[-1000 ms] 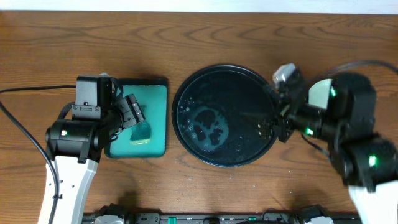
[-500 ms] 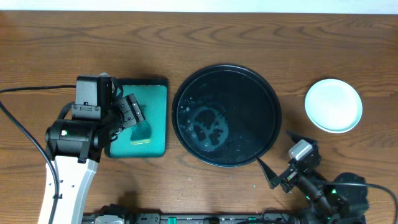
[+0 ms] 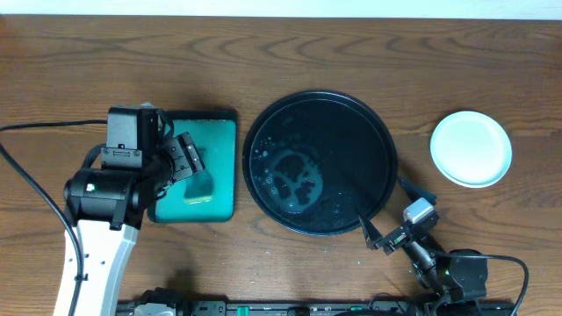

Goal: Clean dirty plates on tray and stack at the side

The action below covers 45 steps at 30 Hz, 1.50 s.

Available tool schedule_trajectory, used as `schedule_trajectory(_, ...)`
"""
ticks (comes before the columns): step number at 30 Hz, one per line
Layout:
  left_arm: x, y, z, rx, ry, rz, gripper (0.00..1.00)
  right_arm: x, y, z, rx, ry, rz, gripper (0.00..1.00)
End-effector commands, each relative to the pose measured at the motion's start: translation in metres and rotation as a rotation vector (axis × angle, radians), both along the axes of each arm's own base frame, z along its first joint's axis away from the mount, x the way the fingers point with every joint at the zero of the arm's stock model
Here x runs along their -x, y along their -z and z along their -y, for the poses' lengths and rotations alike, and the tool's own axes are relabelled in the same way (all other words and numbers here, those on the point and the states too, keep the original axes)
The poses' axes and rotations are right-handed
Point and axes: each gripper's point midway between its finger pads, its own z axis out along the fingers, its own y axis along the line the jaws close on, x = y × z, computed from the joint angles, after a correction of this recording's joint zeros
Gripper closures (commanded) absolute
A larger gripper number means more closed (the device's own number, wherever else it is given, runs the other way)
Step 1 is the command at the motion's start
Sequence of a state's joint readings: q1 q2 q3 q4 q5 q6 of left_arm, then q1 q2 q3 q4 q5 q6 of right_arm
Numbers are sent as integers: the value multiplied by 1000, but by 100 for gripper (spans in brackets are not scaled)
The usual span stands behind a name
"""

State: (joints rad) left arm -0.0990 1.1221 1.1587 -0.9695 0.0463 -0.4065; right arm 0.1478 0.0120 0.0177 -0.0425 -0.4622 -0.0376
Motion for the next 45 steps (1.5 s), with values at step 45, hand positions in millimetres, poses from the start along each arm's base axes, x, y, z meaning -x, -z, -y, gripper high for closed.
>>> schedule_trajectory(45,44,-21,-22,-116,14,1089,17,-1,4,2,-18,12,-17,1)
